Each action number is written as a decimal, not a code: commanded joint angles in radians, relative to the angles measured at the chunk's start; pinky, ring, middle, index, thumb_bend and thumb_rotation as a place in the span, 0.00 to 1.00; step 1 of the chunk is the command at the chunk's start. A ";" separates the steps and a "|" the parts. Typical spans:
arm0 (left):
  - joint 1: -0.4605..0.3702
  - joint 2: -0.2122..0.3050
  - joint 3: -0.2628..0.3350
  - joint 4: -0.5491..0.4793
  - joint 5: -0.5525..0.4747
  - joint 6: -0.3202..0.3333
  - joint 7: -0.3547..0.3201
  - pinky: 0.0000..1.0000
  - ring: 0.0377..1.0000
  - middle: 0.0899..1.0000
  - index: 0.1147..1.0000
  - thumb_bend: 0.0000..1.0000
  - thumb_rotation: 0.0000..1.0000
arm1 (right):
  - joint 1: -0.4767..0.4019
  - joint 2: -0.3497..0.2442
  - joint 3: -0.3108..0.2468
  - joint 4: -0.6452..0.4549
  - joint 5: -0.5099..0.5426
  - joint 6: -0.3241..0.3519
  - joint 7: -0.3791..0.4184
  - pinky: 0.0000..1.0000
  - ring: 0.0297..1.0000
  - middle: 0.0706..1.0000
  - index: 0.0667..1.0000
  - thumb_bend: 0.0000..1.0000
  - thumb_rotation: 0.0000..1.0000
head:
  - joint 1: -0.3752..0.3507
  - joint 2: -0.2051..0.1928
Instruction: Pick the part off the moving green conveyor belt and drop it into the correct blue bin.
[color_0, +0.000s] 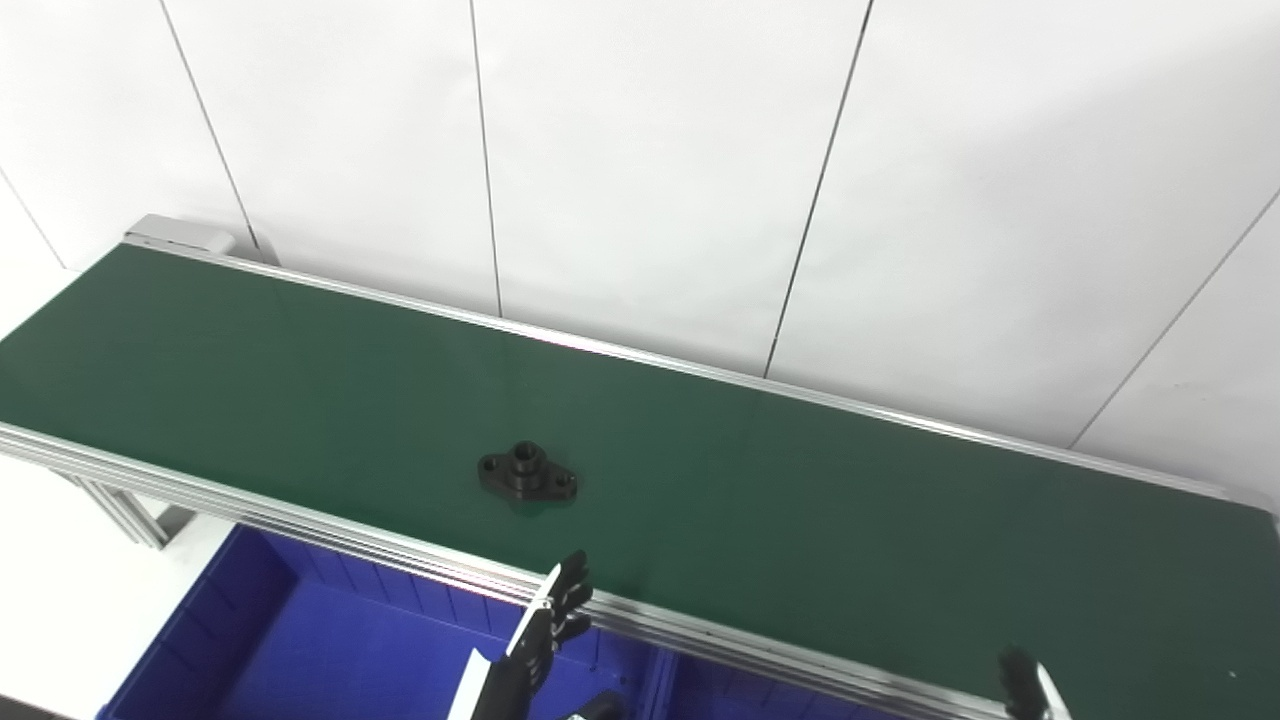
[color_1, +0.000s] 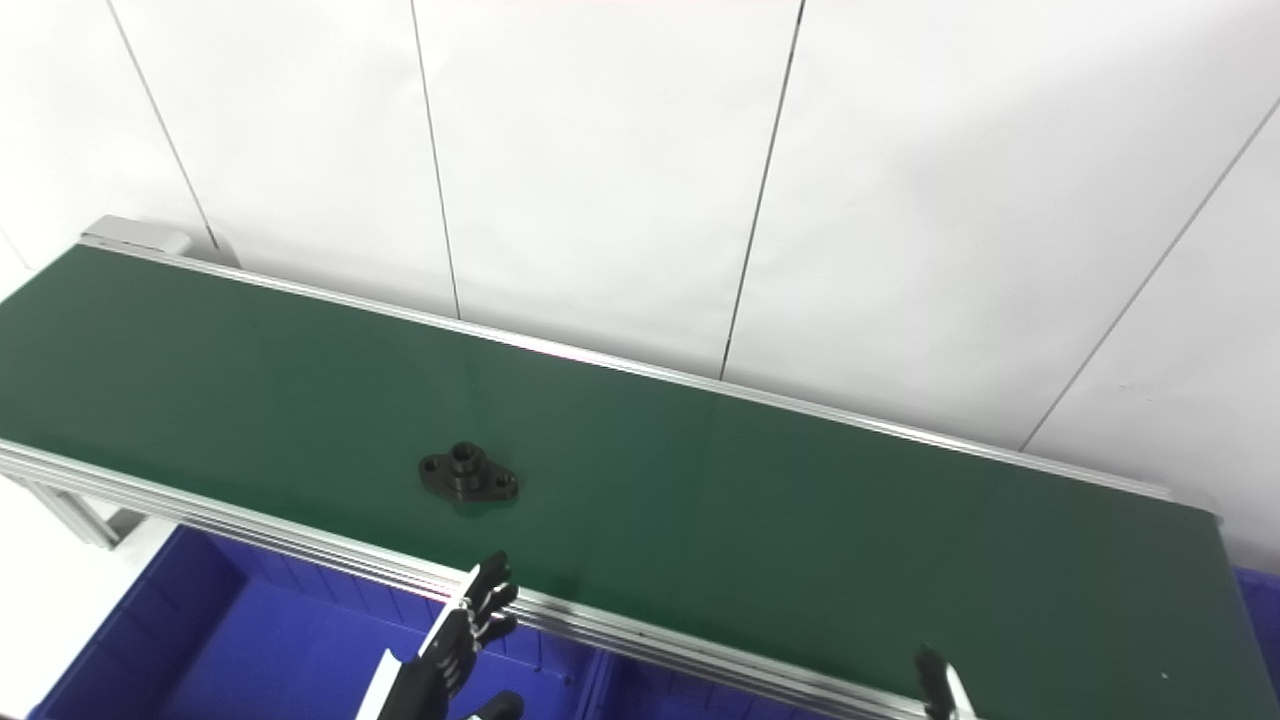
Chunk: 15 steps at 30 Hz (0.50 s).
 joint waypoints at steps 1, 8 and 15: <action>-0.001 0.001 -0.006 -0.047 -0.017 -0.005 -0.013 0.89 0.93 0.96 0.97 0.67 0.74 | -0.040 0.026 -0.006 -0.080 -0.021 0.021 0.007 0.71 0.78 0.84 0.91 1.00 0.63 | -0.011 0.005; 0.002 0.030 0.010 -0.094 -0.064 0.031 -0.046 0.93 0.95 0.97 0.97 0.60 0.74 | -0.117 0.087 -0.006 -0.202 -0.179 0.165 0.060 0.58 0.67 0.73 0.78 0.94 0.45 | -0.097 0.067; -0.002 0.058 0.020 -0.112 -0.119 0.051 -0.076 0.99 0.98 1.00 1.00 0.59 0.79 | -0.247 0.096 0.034 -0.221 -0.492 0.310 0.167 0.56 0.62 0.65 0.70 1.00 0.61 | -0.153 0.076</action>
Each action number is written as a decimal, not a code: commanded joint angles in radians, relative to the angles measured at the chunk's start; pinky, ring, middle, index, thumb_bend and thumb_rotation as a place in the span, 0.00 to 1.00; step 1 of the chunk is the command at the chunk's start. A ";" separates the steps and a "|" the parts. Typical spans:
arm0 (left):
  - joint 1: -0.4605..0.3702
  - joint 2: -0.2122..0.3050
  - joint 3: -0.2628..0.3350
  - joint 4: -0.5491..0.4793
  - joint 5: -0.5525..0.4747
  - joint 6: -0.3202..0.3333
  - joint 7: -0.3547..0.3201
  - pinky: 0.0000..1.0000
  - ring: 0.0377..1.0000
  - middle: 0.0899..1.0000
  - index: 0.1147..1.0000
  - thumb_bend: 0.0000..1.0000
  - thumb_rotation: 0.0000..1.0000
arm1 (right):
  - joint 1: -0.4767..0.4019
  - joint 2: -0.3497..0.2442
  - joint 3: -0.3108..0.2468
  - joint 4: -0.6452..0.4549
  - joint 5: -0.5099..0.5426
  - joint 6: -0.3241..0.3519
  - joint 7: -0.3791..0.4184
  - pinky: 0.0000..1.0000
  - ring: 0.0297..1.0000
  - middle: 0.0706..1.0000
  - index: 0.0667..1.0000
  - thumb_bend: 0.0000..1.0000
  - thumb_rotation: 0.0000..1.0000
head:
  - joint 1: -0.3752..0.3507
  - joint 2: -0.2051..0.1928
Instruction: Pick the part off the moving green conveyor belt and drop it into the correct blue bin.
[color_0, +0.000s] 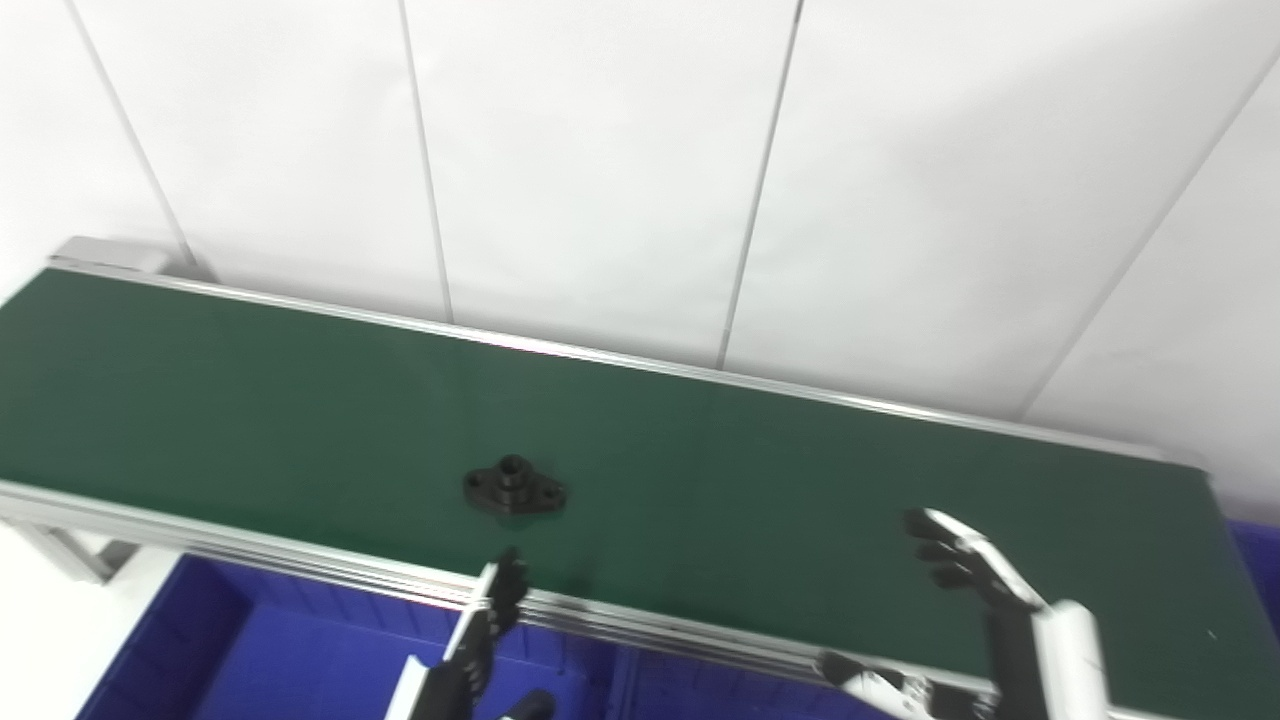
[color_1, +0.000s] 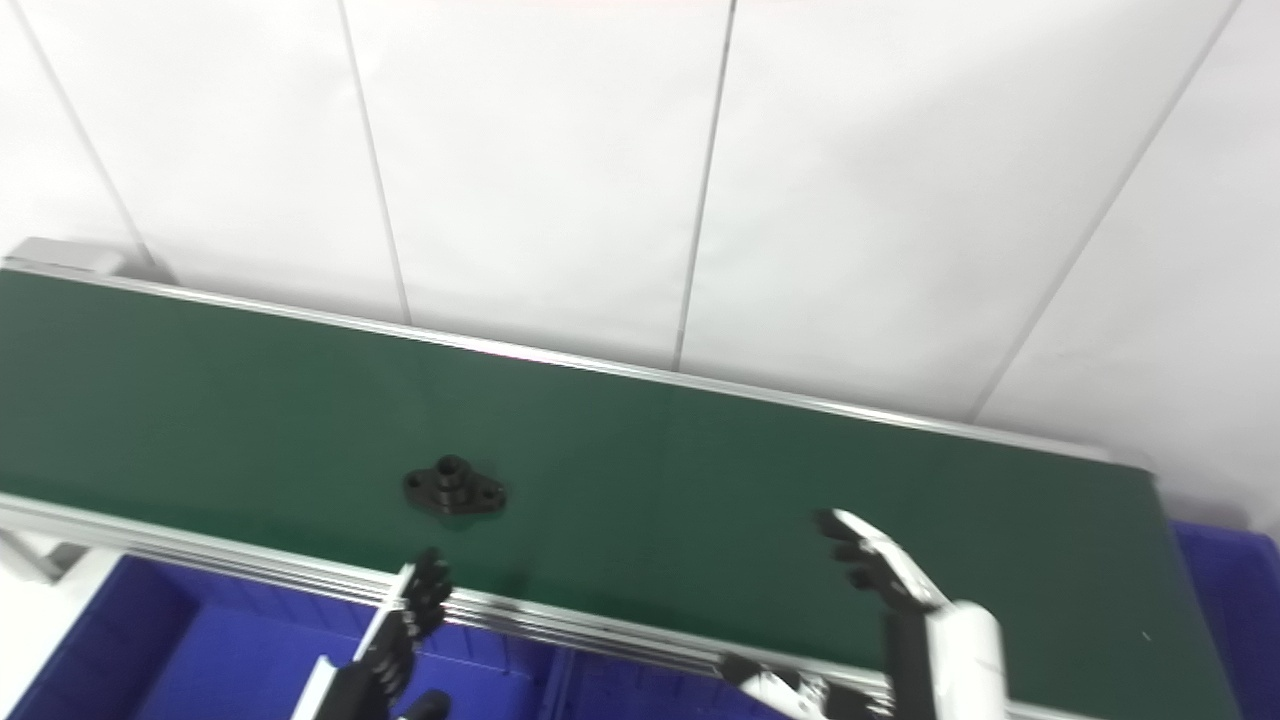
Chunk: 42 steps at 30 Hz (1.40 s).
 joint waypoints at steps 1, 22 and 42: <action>-0.002 0.005 0.003 -0.030 -0.012 -0.011 -0.009 0.99 0.98 1.00 1.00 0.59 0.80 | -0.053 0.002 0.014 -0.026 -0.068 0.038 0.024 0.56 0.62 0.64 0.70 1.00 0.61 | -0.011 0.003; 0.023 -0.042 -0.038 -0.084 0.038 0.043 0.000 0.94 0.94 0.97 1.00 0.60 0.77 | -0.363 -0.051 0.136 0.157 -0.266 0.189 0.226 0.69 0.72 0.73 0.76 1.00 0.44 | 0.118 0.056; 0.060 -0.073 -0.089 -0.119 0.060 0.052 0.007 0.88 0.91 0.94 0.99 0.62 0.76 | -0.513 -0.011 0.266 0.375 -0.324 0.275 0.213 0.73 0.72 0.72 0.76 1.00 0.46 | 0.171 0.068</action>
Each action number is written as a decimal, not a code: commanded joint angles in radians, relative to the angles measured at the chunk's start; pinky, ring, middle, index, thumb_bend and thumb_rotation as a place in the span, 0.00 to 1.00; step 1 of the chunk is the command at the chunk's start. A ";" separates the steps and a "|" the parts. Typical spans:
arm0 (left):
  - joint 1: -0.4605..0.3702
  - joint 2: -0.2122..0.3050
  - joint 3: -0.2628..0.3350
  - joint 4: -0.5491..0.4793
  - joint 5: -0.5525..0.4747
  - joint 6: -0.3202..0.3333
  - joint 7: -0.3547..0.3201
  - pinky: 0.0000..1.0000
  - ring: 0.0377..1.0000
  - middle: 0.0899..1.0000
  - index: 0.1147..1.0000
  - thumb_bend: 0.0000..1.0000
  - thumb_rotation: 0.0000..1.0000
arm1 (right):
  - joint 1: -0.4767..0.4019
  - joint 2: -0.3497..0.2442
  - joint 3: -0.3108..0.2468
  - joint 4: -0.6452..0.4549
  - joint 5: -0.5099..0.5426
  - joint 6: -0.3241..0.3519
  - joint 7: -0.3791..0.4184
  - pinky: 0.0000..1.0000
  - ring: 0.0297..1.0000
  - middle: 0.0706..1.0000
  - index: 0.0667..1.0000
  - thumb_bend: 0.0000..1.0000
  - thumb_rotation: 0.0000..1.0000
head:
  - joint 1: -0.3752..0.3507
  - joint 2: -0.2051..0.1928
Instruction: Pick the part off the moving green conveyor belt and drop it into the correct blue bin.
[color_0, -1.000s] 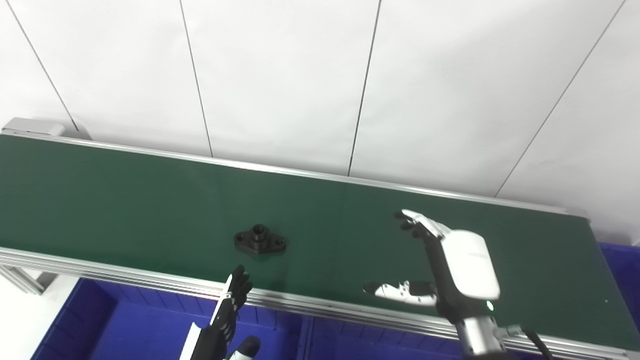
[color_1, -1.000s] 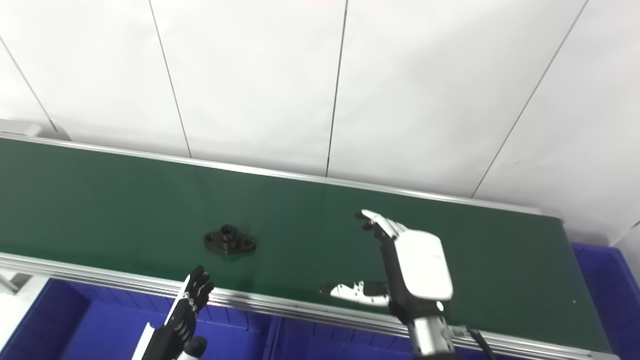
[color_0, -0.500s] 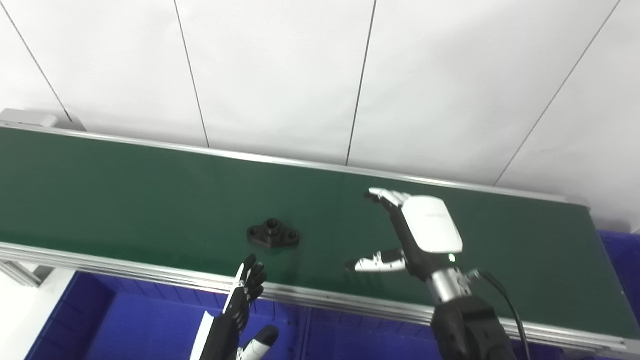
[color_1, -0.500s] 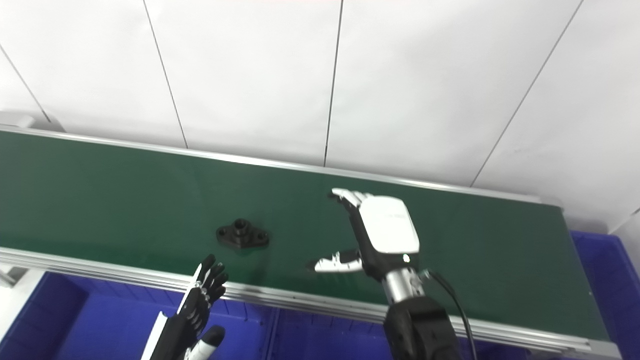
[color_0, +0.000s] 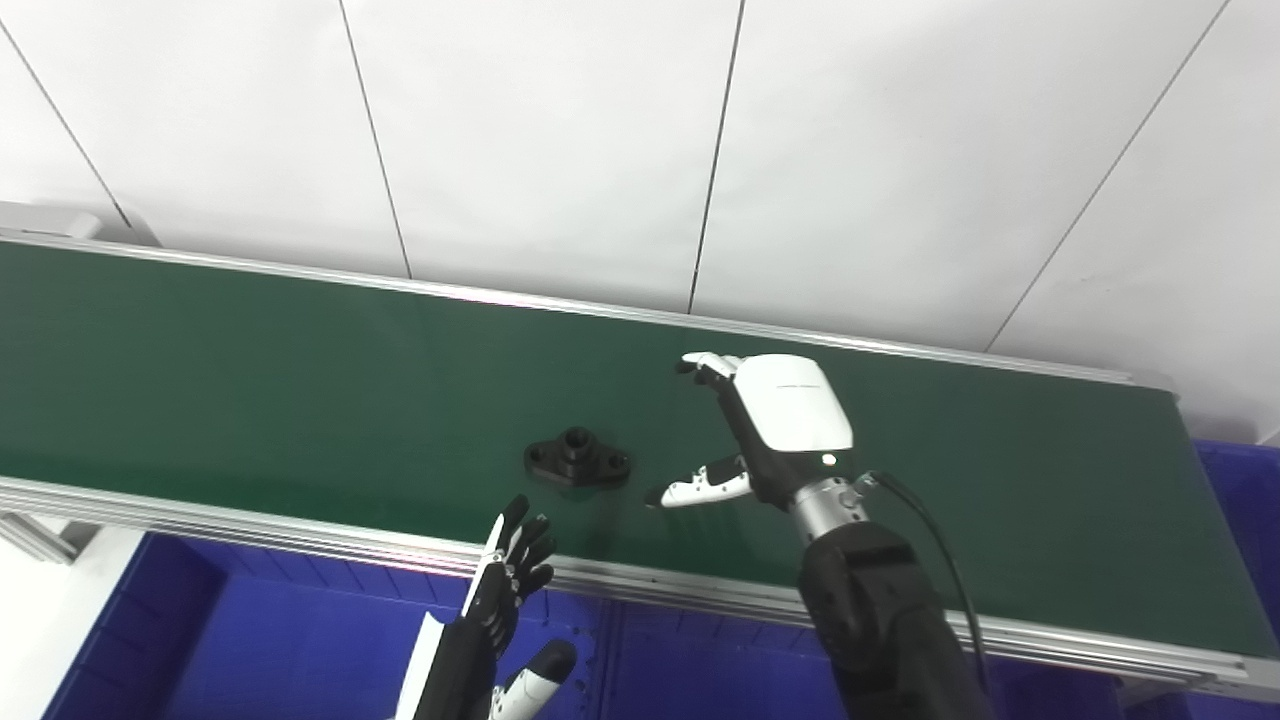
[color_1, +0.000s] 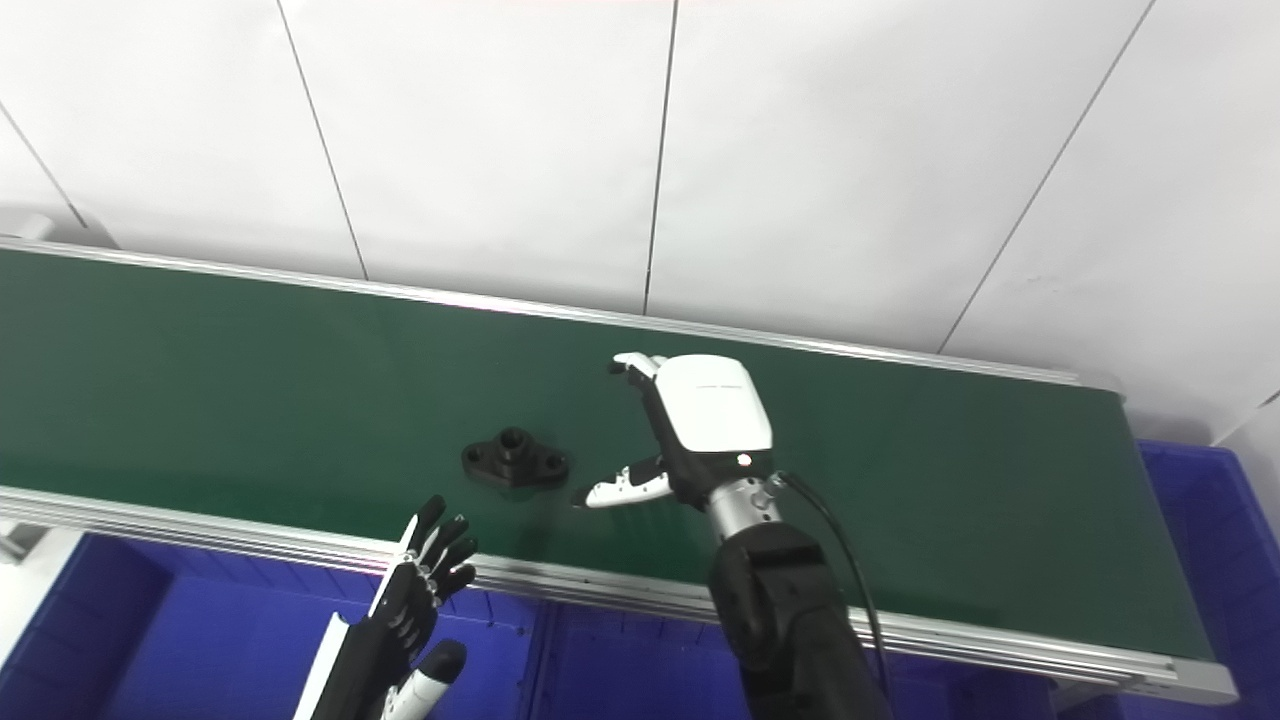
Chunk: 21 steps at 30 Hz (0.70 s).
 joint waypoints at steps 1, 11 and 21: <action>0.007 -0.014 -0.014 -0.029 0.007 -0.028 0.006 0.88 0.91 0.94 0.99 0.63 0.76 | -0.041 0.020 0.012 0.004 0.003 0.029 -0.028 0.74 0.73 0.72 0.76 1.00 0.46 | 0.003 0.001; 0.009 -0.031 -0.026 -0.021 0.020 -0.030 0.023 0.89 0.91 0.93 0.98 0.66 0.74 | -0.069 0.037 0.054 0.122 0.026 0.050 -0.085 0.74 0.72 0.70 0.75 1.00 0.45 | 0.025 0.003; 0.008 -0.043 -0.039 0.002 0.041 -0.043 0.040 0.90 0.92 0.94 0.97 0.69 0.75 | -0.082 0.048 0.097 0.204 0.059 0.052 -0.181 0.63 0.64 0.54 0.68 1.00 0.42 | 0.044 0.000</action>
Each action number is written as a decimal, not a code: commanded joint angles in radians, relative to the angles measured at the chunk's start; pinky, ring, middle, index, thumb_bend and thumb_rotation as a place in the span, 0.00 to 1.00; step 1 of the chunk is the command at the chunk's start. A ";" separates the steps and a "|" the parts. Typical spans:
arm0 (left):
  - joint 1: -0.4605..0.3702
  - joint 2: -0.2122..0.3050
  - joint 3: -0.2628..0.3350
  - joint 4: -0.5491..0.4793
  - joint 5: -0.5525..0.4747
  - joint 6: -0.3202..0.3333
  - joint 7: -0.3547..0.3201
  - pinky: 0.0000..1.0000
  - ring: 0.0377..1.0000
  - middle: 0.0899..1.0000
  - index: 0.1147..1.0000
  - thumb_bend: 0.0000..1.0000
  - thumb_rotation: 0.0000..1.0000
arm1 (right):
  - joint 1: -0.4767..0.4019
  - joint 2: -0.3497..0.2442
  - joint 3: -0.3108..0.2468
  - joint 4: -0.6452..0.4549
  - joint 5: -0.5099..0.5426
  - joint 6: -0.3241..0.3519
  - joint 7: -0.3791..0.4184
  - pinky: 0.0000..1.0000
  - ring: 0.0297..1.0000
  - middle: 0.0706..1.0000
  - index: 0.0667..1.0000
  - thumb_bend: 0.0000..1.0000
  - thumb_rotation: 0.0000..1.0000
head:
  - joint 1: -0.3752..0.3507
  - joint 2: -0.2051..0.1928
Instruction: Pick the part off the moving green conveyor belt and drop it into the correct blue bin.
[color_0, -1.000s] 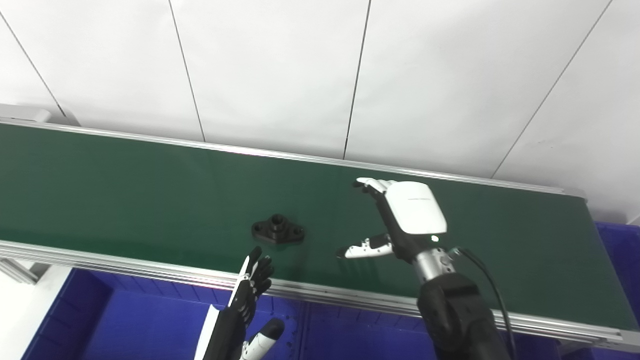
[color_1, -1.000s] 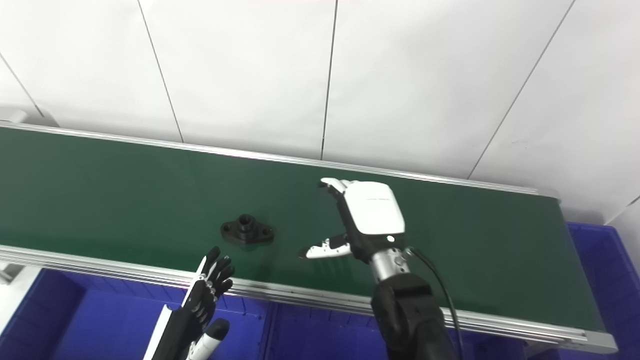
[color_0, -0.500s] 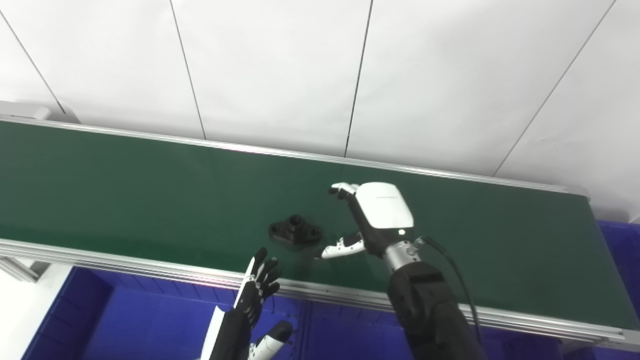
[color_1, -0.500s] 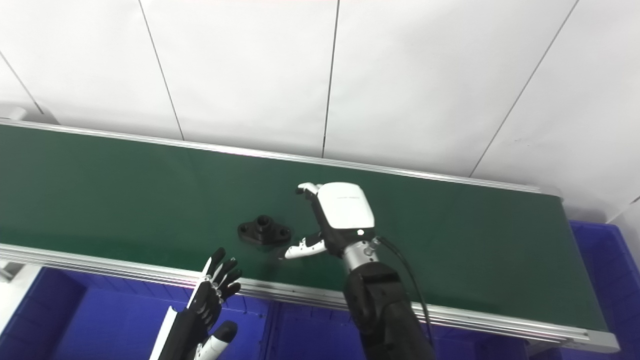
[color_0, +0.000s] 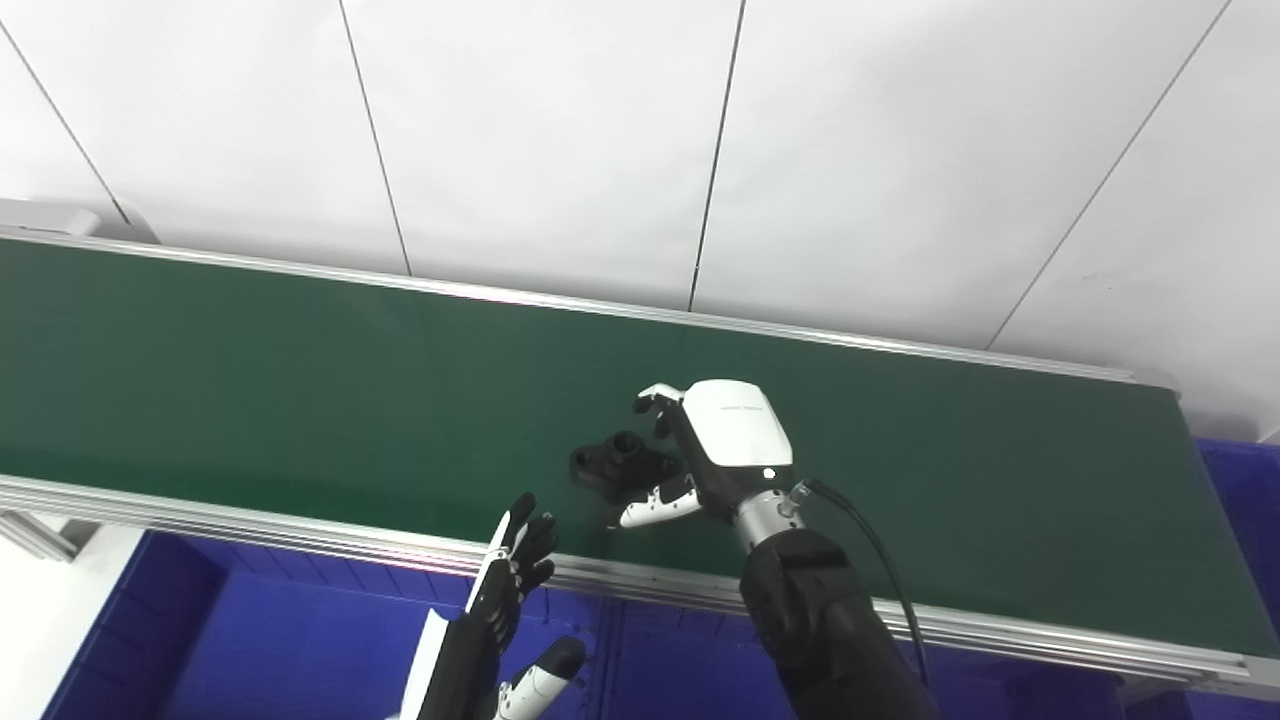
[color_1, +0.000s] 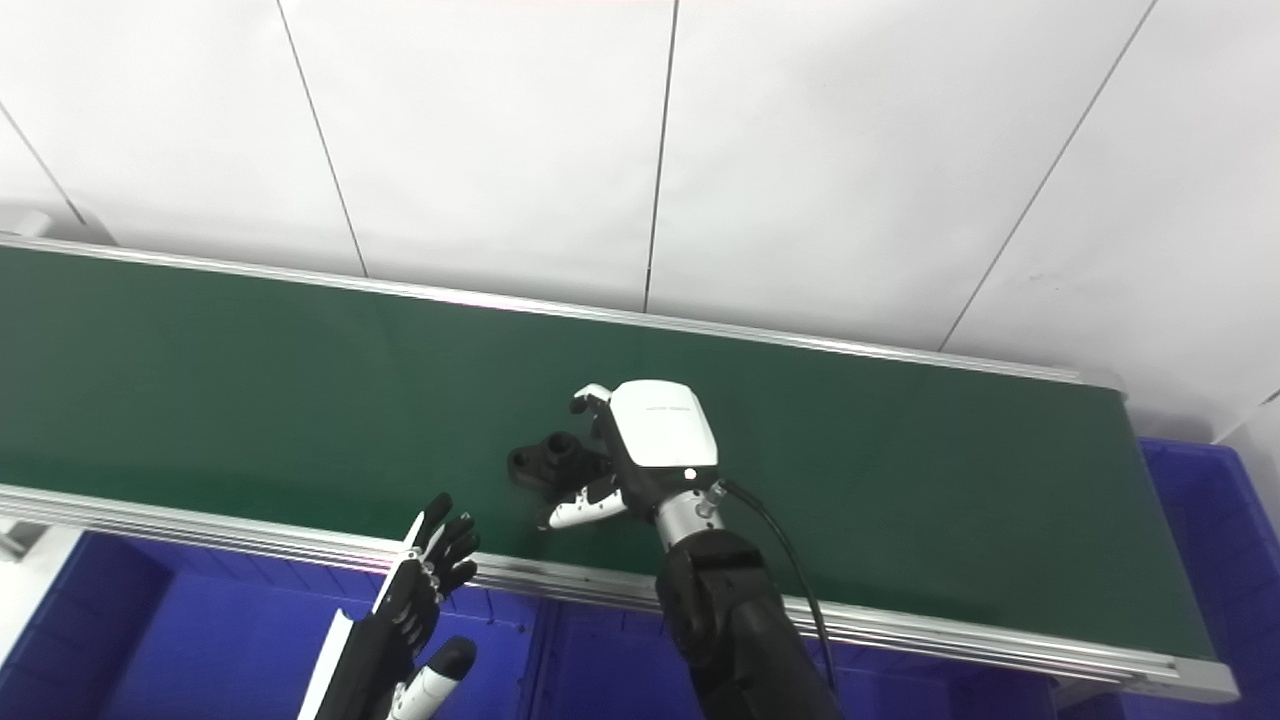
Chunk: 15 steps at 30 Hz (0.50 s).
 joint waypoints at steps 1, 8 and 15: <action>0.008 -0.040 -0.031 -0.010 0.009 -0.041 0.013 0.90 0.92 0.94 0.97 0.69 0.75 | -0.043 0.015 0.004 0.007 0.015 0.002 -0.057 0.62 0.63 0.53 0.67 0.99 0.41 | 0.004 0.001; 0.011 -0.041 -0.042 -0.015 0.005 -0.028 0.013 0.90 0.93 0.95 0.97 0.69 0.75 | -0.049 0.008 0.026 0.070 0.052 -0.020 -0.143 0.53 0.54 0.41 0.61 0.81 0.29 | 0.018 0.003; 0.007 -0.040 -0.045 -0.014 -0.003 -0.023 0.010 0.90 0.93 0.95 0.98 0.64 0.74 | -0.049 -0.014 0.066 0.116 0.063 -0.025 -0.220 0.48 0.42 0.32 0.45 0.51 0.15 | 0.019 0.004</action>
